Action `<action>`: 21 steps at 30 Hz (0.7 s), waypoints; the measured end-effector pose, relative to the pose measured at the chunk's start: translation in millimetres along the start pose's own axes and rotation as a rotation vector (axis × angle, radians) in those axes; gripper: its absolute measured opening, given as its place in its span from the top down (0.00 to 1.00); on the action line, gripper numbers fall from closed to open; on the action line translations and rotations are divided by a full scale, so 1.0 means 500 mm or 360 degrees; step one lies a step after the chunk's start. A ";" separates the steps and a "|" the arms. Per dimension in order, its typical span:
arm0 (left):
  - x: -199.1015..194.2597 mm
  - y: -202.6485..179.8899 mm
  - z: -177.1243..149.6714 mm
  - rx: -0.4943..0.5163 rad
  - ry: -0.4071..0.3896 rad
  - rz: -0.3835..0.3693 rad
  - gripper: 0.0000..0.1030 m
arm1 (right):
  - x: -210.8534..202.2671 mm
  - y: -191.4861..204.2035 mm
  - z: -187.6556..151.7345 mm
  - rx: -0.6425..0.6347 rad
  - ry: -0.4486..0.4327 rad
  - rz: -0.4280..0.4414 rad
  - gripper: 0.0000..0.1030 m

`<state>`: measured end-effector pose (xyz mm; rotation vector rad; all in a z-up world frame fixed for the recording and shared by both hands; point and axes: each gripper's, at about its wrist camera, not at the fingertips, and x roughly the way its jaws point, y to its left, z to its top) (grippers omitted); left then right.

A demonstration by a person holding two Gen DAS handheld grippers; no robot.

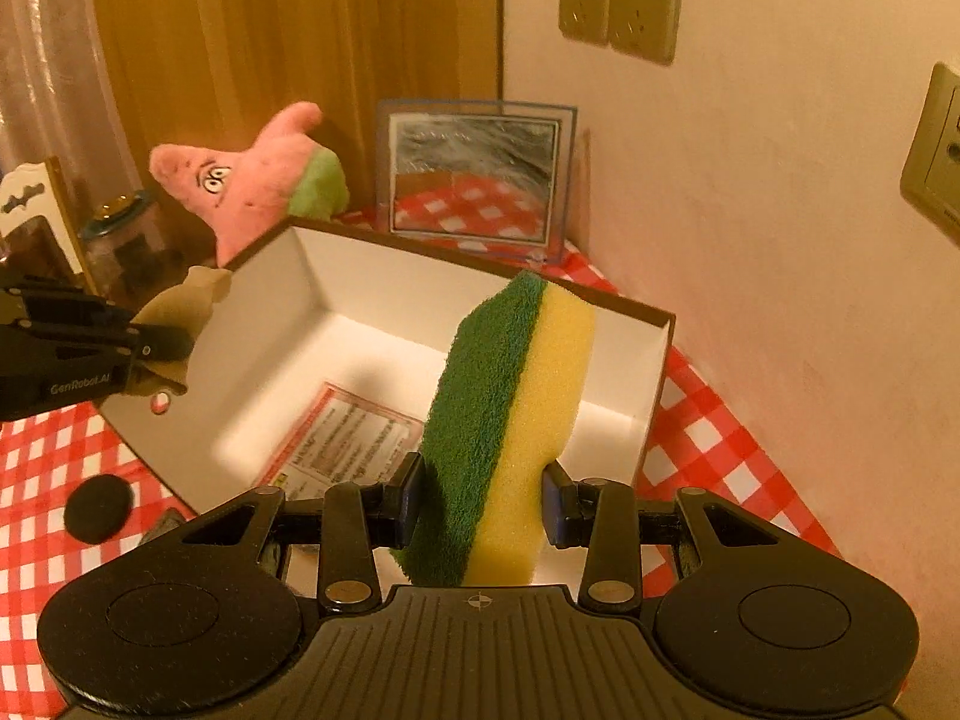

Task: Organize soft objects
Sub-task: 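Carry the stocking and sponge over the box, open the left gripper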

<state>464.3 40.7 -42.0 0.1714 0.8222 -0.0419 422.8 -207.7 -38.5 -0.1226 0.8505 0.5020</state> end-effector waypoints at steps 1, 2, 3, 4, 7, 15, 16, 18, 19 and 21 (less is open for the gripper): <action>0.009 0.002 0.003 0.0011 0.0007 0.0005 0.89 | 0.005 -0.003 0.000 0.0005 0.0010 -0.0004 0.62; 0.016 0.003 0.006 0.0020 0.0012 0.0005 0.89 | 0.009 -0.006 0.001 0.0008 0.0018 -0.0008 0.62; 0.023 0.005 0.008 0.0026 0.0016 0.0009 0.87 | 0.013 -0.009 0.001 0.0011 0.0026 -0.0012 0.62; 0.029 0.006 0.010 0.0034 0.0018 0.0013 0.86 | 0.017 -0.012 0.001 0.0013 0.0033 -0.0017 0.62; 0.041 0.008 0.015 0.0060 -0.0010 0.0043 0.81 | 0.027 -0.019 0.004 0.0022 0.0051 -0.0030 0.62; 0.045 0.017 0.022 0.0063 -0.0048 0.0055 0.68 | 0.047 -0.031 0.011 0.0043 0.0087 -0.0071 0.62; 0.044 0.017 0.021 0.0061 -0.0046 0.0051 0.68 | 0.049 -0.033 0.013 0.0046 0.0092 -0.0077 0.62; 0.043 0.022 0.019 0.0047 -0.0037 0.0047 0.68 | 0.055 -0.034 0.015 0.0047 0.0104 -0.0088 0.61; 0.043 0.025 0.017 0.0042 -0.0031 0.0044 0.68 | 0.057 -0.035 0.016 0.0048 0.0109 -0.0091 0.61; 0.041 0.030 0.015 0.0036 -0.0026 0.0048 0.68 | 0.062 -0.035 0.019 0.0050 0.0117 -0.0102 0.61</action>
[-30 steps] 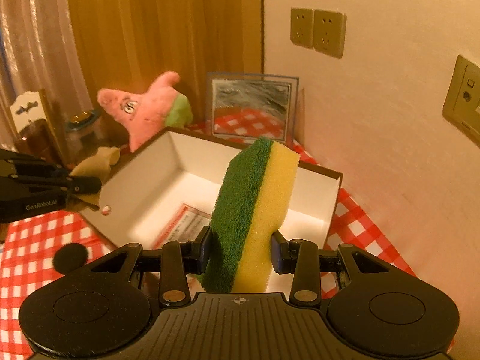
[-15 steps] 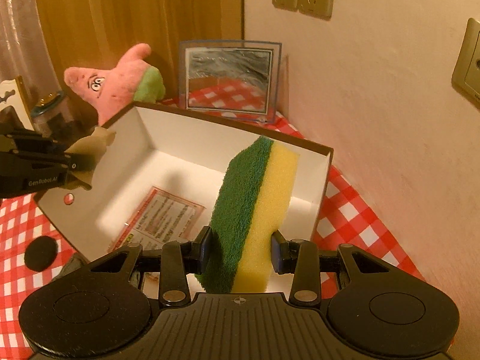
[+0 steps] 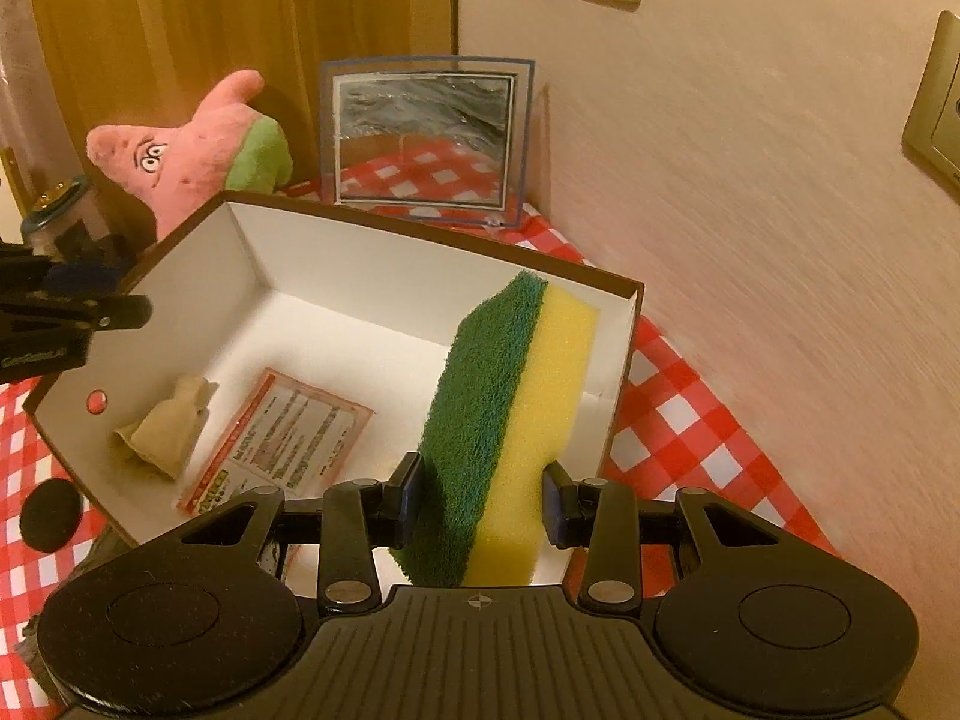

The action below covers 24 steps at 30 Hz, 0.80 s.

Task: Organize soft objects
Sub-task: 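Carry the stocking and sponge over the box, open the left gripper, then lower the sponge into the box and open the right gripper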

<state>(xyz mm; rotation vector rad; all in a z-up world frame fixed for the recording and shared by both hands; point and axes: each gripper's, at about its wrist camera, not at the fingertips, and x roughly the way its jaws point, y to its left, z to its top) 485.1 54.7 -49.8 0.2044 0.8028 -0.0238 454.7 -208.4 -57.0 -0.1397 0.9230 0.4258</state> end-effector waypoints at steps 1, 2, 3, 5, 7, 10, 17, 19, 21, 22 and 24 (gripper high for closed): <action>-0.001 0.002 -0.001 -0.0003 0.0003 0.0003 0.68 | 0.002 0.000 0.002 0.0000 0.0001 -0.0005 0.61; -0.003 0.005 -0.002 -0.0007 0.0004 0.0000 0.68 | 0.005 0.000 0.004 -0.0001 0.0001 -0.0010 0.61; -0.005 0.007 -0.003 -0.0011 0.0005 -0.0008 0.68 | 0.007 0.001 0.006 -0.0004 0.0001 -0.0020 0.61; -0.010 0.009 -0.005 -0.0017 0.0004 -0.0013 0.68 | 0.010 0.002 0.011 -0.0004 -0.0003 -0.0039 0.61; -0.013 0.009 -0.006 -0.0022 0.0005 -0.0015 0.68 | 0.014 0.007 0.015 -0.0025 -0.0011 -0.0052 0.59; -0.016 0.006 -0.009 -0.0026 0.0010 -0.0024 0.68 | 0.012 0.012 0.018 -0.0047 -0.0056 -0.0076 0.50; -0.029 0.000 -0.018 -0.0046 0.0026 -0.0048 0.67 | -0.002 0.022 0.012 -0.0066 -0.0107 -0.0073 0.31; -0.033 -0.002 -0.018 -0.0048 0.0023 -0.0052 0.67 | -0.004 0.025 0.009 -0.0066 -0.0094 -0.0055 0.31; -0.038 -0.003 -0.018 -0.0050 0.0022 -0.0057 0.66 | -0.007 0.028 0.005 -0.0069 -0.0084 -0.0045 0.31; -0.041 -0.003 -0.018 -0.0052 0.0021 -0.0059 0.66 | -0.009 0.029 0.003 -0.0068 -0.0081 -0.0043 0.30; -0.047 -0.005 -0.018 -0.0053 0.0017 -0.0061 0.65 | -0.013 0.030 -0.001 -0.0061 -0.0079 -0.0035 0.30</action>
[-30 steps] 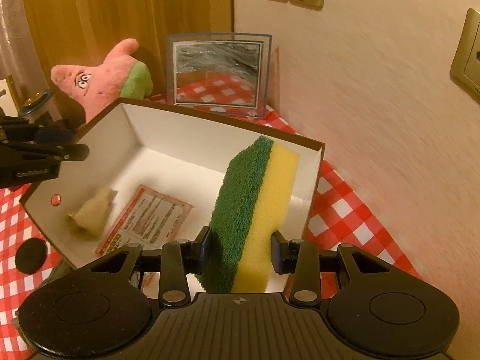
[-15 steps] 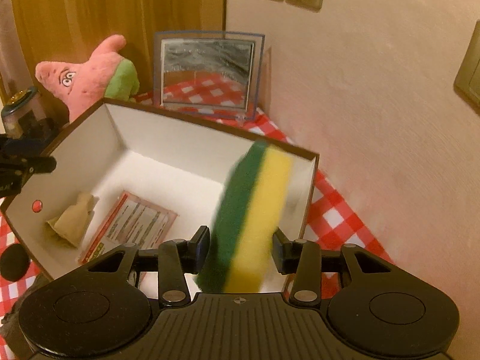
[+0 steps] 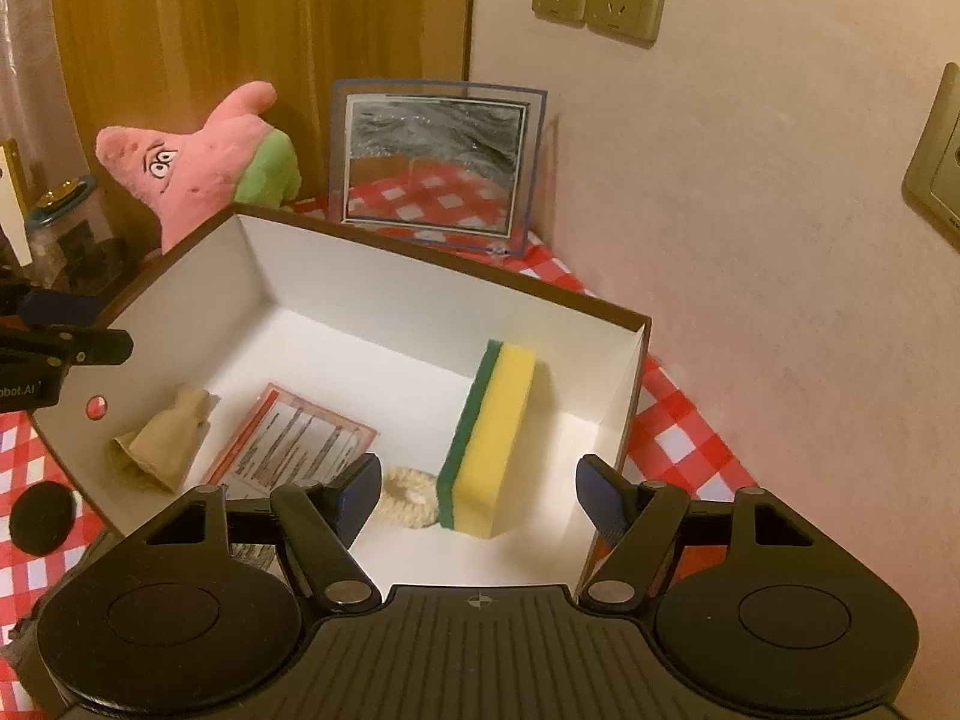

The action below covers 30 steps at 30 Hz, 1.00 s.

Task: Organize soft objects
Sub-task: 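Lower the sponge into the box and open the right gripper, then move both tools down to the grey and blue cloths beside the box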

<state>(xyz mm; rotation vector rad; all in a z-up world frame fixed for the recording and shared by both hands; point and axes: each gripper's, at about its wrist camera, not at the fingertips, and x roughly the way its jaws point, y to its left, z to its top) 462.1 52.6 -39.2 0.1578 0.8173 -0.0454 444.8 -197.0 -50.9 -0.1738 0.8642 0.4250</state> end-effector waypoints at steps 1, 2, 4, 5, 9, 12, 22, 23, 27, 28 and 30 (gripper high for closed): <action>-0.002 -0.001 0.001 0.0001 -0.0002 -0.0002 0.65 | -0.003 0.000 -0.001 0.0005 0.0001 0.0006 0.30; -0.005 -0.003 0.001 0.0001 -0.0005 -0.0002 0.65 | -0.005 0.000 -0.003 0.0010 0.0003 0.0010 0.30; -0.011 -0.006 0.001 -0.0001 -0.0009 -0.0006 0.65 | -0.011 -0.001 -0.004 0.0019 -0.0001 0.0017 0.30; -0.014 -0.007 0.001 -0.0004 -0.0010 -0.0008 0.64 | -0.014 -0.001 -0.005 0.0020 -0.0003 0.0018 0.30; -0.030 -0.014 -0.001 -0.0016 -0.0015 -0.0020 0.62 | -0.030 -0.002 -0.009 0.0021 -0.0016 0.0025 0.30; -0.046 -0.018 -0.009 -0.0023 -0.0014 -0.0029 0.62 | -0.048 -0.006 -0.017 0.0034 -0.0035 0.0035 0.30; -0.126 -0.011 -0.074 -0.0108 -0.0002 -0.0040 0.61 | -0.145 -0.014 -0.077 0.0118 -0.0131 0.0142 0.30; -0.135 -0.008 -0.083 -0.0122 -0.0004 -0.0036 0.61 | -0.154 -0.015 -0.085 0.0126 -0.0138 0.0151 0.30; -0.168 0.002 -0.126 -0.0187 0.0004 -0.0042 0.61 | -0.191 -0.016 -0.117 0.0158 -0.0167 0.0180 0.30; -0.175 0.004 -0.136 -0.0196 0.0007 -0.0040 0.61 | -0.198 -0.015 -0.124 0.0166 -0.0169 0.0184 0.30; -0.189 0.005 -0.158 -0.0208 0.0017 -0.0029 0.61 | -0.210 -0.014 -0.136 0.0168 -0.0173 0.0202 0.30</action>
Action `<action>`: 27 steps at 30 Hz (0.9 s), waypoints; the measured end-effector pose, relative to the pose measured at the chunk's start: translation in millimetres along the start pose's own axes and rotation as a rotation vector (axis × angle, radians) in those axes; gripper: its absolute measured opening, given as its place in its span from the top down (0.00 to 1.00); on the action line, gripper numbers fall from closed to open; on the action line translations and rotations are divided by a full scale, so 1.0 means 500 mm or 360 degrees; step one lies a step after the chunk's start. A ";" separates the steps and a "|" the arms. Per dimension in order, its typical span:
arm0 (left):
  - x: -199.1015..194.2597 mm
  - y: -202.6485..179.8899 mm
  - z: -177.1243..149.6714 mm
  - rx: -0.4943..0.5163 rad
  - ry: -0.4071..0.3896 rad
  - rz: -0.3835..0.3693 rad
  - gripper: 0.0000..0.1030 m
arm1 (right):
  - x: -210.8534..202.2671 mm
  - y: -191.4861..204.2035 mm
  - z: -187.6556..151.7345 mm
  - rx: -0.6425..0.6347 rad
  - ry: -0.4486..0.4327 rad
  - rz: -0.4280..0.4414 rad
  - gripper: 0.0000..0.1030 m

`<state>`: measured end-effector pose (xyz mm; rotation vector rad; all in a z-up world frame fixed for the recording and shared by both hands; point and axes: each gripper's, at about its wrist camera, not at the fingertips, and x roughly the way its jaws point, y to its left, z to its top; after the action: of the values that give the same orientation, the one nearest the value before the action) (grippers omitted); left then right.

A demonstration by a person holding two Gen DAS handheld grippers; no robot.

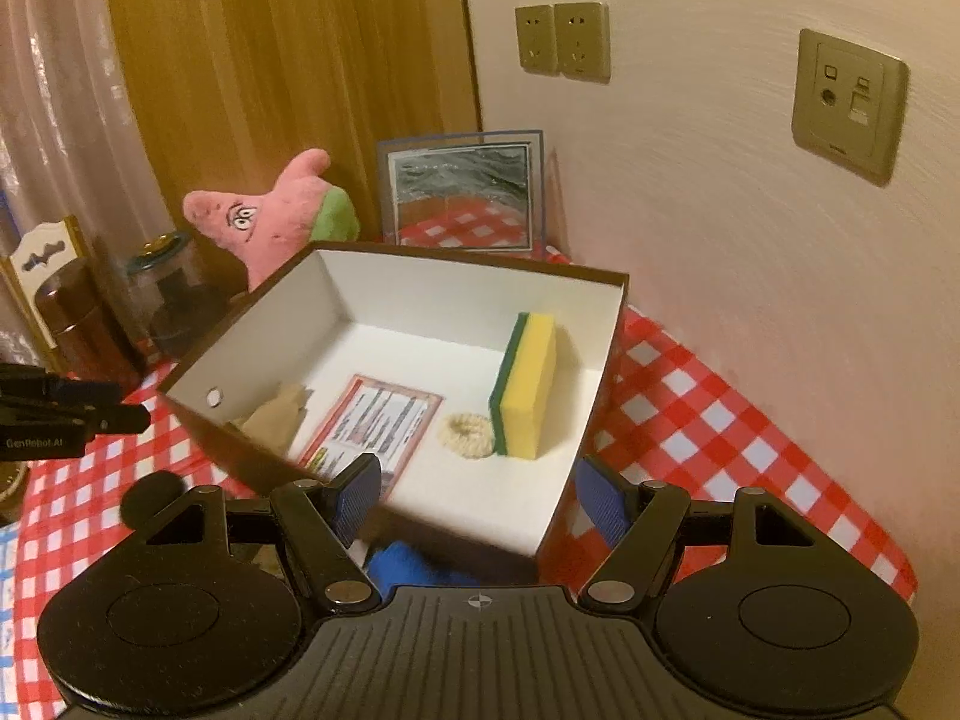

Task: Organize soft objects
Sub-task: 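Move both tools down to the grey and blue cloths beside the box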

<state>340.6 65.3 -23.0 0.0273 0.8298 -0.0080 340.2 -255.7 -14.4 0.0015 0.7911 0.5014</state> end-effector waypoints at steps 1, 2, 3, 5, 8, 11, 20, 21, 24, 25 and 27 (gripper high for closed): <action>-0.006 0.000 -0.010 -0.0006 0.0006 0.0002 0.61 | -0.006 0.001 -0.006 0.0002 -0.0001 0.0003 0.30; -0.012 0.001 -0.020 -0.0009 0.0011 0.0006 0.61 | -0.011 0.004 -0.013 0.0004 0.0001 0.0003 0.30; -0.019 0.001 -0.032 -0.0012 0.0015 0.0014 0.61 | -0.014 0.007 -0.021 0.0002 0.0005 0.0008 0.30; -0.029 0.003 -0.051 -0.0029 0.0026 0.0022 0.61 | -0.021 0.013 -0.037 -0.0005 0.0017 0.0016 0.30; -0.041 0.005 -0.078 -0.0065 0.0047 0.0018 0.61 | -0.027 0.023 -0.067 -0.0004 0.0049 0.0045 0.30; -0.046 -0.005 -0.103 -0.0047 0.0066 0.0022 0.61 | -0.026 0.029 -0.097 -0.0004 0.0096 0.0070 0.30; -0.036 -0.058 -0.152 0.0038 0.0116 -0.0024 0.61 | 0.000 0.049 -0.168 0.0008 0.0233 0.0090 0.30; -0.034 -0.065 -0.157 0.0046 0.0120 -0.0034 0.61 | 0.005 0.051 -0.172 0.0000 0.0245 0.0090 0.30; -0.024 -0.085 -0.169 0.0087 0.0138 -0.0064 0.61 | 0.015 0.055 -0.186 0.0002 0.0281 0.0099 0.28; -0.019 -0.091 -0.171 0.0106 0.0146 -0.0068 0.61 | 0.018 0.055 -0.190 0.0004 0.0295 0.0102 0.26; -0.007 -0.105 -0.176 0.0160 0.0162 -0.0067 0.61 | 0.022 0.055 -0.196 -0.0004 0.0305 0.0094 0.23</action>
<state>272.5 15.0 -81.0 0.1060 0.9309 -0.0886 268.4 -244.4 -86.3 -0.0260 0.9804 0.5645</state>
